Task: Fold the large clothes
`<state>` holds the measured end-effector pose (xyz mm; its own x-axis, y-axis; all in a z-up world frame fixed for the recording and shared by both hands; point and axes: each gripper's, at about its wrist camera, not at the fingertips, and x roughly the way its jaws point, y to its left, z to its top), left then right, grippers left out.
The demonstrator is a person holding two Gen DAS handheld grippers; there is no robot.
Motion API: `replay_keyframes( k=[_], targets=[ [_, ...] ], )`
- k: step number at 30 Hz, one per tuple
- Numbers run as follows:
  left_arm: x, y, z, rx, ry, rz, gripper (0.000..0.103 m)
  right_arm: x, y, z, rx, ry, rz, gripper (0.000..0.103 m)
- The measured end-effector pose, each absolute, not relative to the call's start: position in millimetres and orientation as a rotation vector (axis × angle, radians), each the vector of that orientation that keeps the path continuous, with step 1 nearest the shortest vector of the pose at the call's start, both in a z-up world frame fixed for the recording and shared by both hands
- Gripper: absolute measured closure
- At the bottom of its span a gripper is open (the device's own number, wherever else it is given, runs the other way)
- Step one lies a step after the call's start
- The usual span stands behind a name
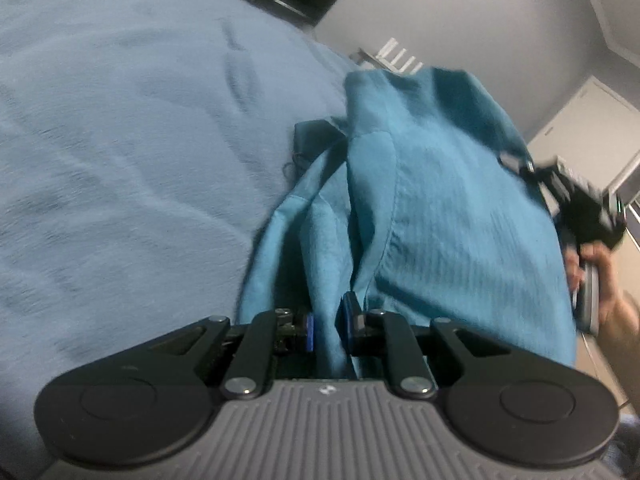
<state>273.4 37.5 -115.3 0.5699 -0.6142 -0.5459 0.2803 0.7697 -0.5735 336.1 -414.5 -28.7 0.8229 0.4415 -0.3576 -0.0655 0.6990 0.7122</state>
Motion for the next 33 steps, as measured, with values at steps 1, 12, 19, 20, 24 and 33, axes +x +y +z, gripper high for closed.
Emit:
replay_keyframes(
  k=[1,12,19,20,24,33],
  targets=[
    [276,33,-116,-0.45,0.797,-0.545,0.092,346,-418,-17,0.73,0.544,0.297,0.046],
    [276,19,-126,-0.406,0.771,-0.604,0.082,367,-424,-13,0.417,0.589,-0.127,0.013],
    [267,27,-116,-0.404,0.736,-0.546,0.058,223,-405,-12,0.293,0.51,-0.142,0.006],
    [262,27,-112,-0.398,0.721,-0.536,0.055,203,-405,-11,0.288,0.51,-0.145,0.004],
    [236,24,-91,-0.36,0.678,-0.508,0.037,155,-387,-4,0.309,0.564,-0.141,0.003],
    [172,2,-48,-0.301,0.715,-0.445,0.027,59,-325,8,0.171,0.659,-0.069,0.0]
  ],
)
